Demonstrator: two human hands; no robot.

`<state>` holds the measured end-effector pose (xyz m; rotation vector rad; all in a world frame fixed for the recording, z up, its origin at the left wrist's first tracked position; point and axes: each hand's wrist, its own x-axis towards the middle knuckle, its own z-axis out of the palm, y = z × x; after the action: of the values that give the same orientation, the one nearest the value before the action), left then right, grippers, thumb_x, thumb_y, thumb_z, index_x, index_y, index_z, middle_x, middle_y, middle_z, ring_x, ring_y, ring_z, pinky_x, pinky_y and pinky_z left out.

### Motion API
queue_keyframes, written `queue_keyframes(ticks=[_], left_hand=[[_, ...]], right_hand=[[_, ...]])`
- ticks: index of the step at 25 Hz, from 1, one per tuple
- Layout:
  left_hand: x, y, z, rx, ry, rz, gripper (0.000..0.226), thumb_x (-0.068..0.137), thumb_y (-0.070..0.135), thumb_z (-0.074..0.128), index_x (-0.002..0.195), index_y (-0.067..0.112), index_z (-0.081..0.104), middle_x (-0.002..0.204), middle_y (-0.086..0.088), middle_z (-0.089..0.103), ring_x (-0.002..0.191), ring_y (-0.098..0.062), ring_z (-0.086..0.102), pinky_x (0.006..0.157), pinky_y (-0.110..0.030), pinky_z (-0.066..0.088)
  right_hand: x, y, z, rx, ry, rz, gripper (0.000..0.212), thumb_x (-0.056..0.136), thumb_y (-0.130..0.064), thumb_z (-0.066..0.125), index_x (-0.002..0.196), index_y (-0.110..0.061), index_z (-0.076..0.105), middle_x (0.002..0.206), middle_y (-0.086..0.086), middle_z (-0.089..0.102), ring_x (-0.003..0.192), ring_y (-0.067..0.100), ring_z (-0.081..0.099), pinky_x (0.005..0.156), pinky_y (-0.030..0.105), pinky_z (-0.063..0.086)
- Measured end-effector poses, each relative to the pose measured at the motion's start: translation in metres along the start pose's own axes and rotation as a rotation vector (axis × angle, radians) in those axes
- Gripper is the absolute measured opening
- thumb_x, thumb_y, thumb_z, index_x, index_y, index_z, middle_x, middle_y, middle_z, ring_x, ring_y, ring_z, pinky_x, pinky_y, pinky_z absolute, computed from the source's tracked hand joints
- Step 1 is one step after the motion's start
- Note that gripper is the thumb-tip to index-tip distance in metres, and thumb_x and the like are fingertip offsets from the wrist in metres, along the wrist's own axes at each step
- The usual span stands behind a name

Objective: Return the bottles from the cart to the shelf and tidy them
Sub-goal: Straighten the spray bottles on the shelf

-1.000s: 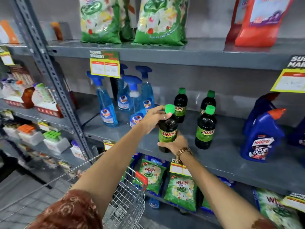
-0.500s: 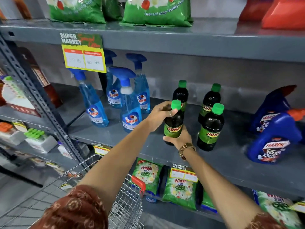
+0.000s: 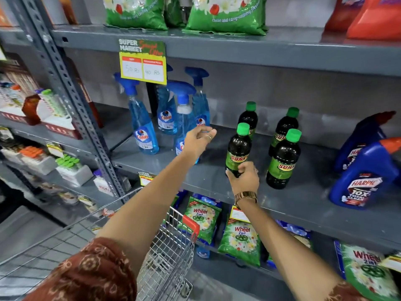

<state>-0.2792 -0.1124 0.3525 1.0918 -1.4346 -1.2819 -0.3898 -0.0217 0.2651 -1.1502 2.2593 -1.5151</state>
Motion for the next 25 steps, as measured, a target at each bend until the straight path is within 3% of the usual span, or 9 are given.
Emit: queue_keyframes(ticks=[3, 7, 11, 13, 16, 18, 20, 23, 25], left_hand=[[-0.008, -0.008, -0.034, 0.05, 0.164, 0.047, 0.006, 0.083, 0.014, 0.062, 0.088, 0.011, 0.064, 0.074, -0.005, 0.062, 0.066, -0.015, 0.056, 0.068, -0.027, 0.048], [-0.013, -0.022, -0.077, 0.243, 0.242, 0.139, 0.013, 0.083, 0.017, 0.063, 0.091, 0.007, 0.065, 0.074, -0.001, 0.06, 0.062, -0.009, 0.052, 0.057, -0.006, 0.041], [-0.004, -0.035, -0.112, 0.294, 0.309, 0.128, 0.022, 0.083, 0.02, 0.063, 0.1, 0.006, 0.063, 0.073, 0.011, 0.055, 0.06, -0.002, 0.048, 0.052, 0.002, 0.038], [0.005, -0.045, -0.128, 0.317, 0.334, 0.09, 0.024, 0.083, 0.021, 0.063, 0.102, 0.007, 0.061, 0.078, 0.008, 0.058, 0.061, -0.007, 0.051, 0.06, -0.006, 0.044], [0.027, -0.065, -0.15, 0.411, 0.369, 0.04, 0.036, 0.081, 0.024, 0.065, 0.112, 0.009, 0.056, 0.109, -0.013, 0.061, 0.088, -0.026, 0.06, 0.087, -0.037, 0.05], [0.041, -0.081, -0.158, 0.408, 0.396, 0.003, 0.048, 0.075, 0.024, 0.071, 0.116, 0.009, 0.05, 0.12, -0.015, 0.055, 0.103, -0.026, 0.056, 0.093, -0.036, 0.047], [0.051, -0.094, -0.161, 0.348, 0.415, -0.023, 0.063, 0.066, 0.022, 0.078, 0.119, 0.01, 0.044, 0.124, -0.014, 0.048, 0.104, -0.017, 0.049, 0.094, -0.023, 0.042], [0.069, -0.114, -0.16, 0.265, 0.393, -0.033, 0.09, 0.056, 0.022, 0.085, 0.131, 0.014, 0.035, 0.13, -0.012, 0.046, 0.112, -0.016, 0.046, 0.101, -0.029, 0.041], [0.081, -0.124, -0.16, 0.271, 0.409, -0.058, 0.105, 0.054, 0.026, 0.086, 0.139, 0.014, 0.025, 0.136, -0.01, 0.044, 0.122, -0.02, 0.044, 0.107, -0.035, 0.038]], right_hand=[[-0.018, -0.012, 0.011, 0.013, -0.072, -0.07, 0.029, 0.072, -0.016, 0.075, 0.09, -0.002, 0.057, 0.085, 0.018, 0.065, 0.082, 0.029, 0.058, 0.064, 0.023, 0.031], [-0.027, -0.024, 0.034, 0.019, -0.206, -0.13, 0.029, 0.074, -0.015, 0.073, 0.095, -0.005, 0.057, 0.093, 0.015, 0.065, 0.073, 0.02, 0.053, 0.064, 0.021, 0.034], [-0.019, -0.038, 0.066, 0.032, -0.244, -0.151, 0.034, 0.073, -0.015, 0.074, 0.1, -0.006, 0.056, 0.102, 0.015, 0.063, 0.078, 0.018, 0.053, 0.071, 0.026, 0.041], [-0.01, -0.046, 0.085, 0.043, -0.254, -0.155, 0.04, 0.071, -0.014, 0.075, 0.104, -0.005, 0.054, 0.106, 0.015, 0.063, 0.087, 0.024, 0.058, 0.075, 0.033, 0.047], [0.003, -0.056, 0.113, 0.083, -0.224, -0.097, 0.054, 0.066, -0.014, 0.079, 0.11, -0.002, 0.05, 0.111, 0.017, 0.06, 0.099, 0.03, 0.057, 0.081, 0.034, 0.049], [0.012, -0.057, 0.125, 0.179, -0.15, -0.004, 0.061, 0.062, -0.012, 0.082, 0.11, -0.001, 0.048, 0.111, 0.018, 0.059, 0.089, 0.024, 0.057, 0.065, 0.009, 0.045], [0.019, -0.054, 0.134, 0.284, -0.127, 0.072, 0.068, 0.057, -0.009, 0.085, 0.113, 0.0, 0.047, 0.112, 0.014, 0.058, 0.084, 0.017, 0.055, 0.059, 0.0, 0.041], [0.029, -0.044, 0.144, 0.285, -0.192, 0.11, 0.07, 0.054, -0.012, 0.087, 0.113, -0.007, 0.05, 0.106, 0.006, 0.059, 0.09, 0.018, 0.057, 0.076, 0.025, 0.048], [0.034, -0.041, 0.15, 0.309, -0.251, 0.118, 0.06, 0.054, -0.01, 0.087, 0.102, -0.016, 0.052, 0.095, -0.001, 0.06, 0.086, 0.017, 0.059, 0.075, 0.026, 0.047]])
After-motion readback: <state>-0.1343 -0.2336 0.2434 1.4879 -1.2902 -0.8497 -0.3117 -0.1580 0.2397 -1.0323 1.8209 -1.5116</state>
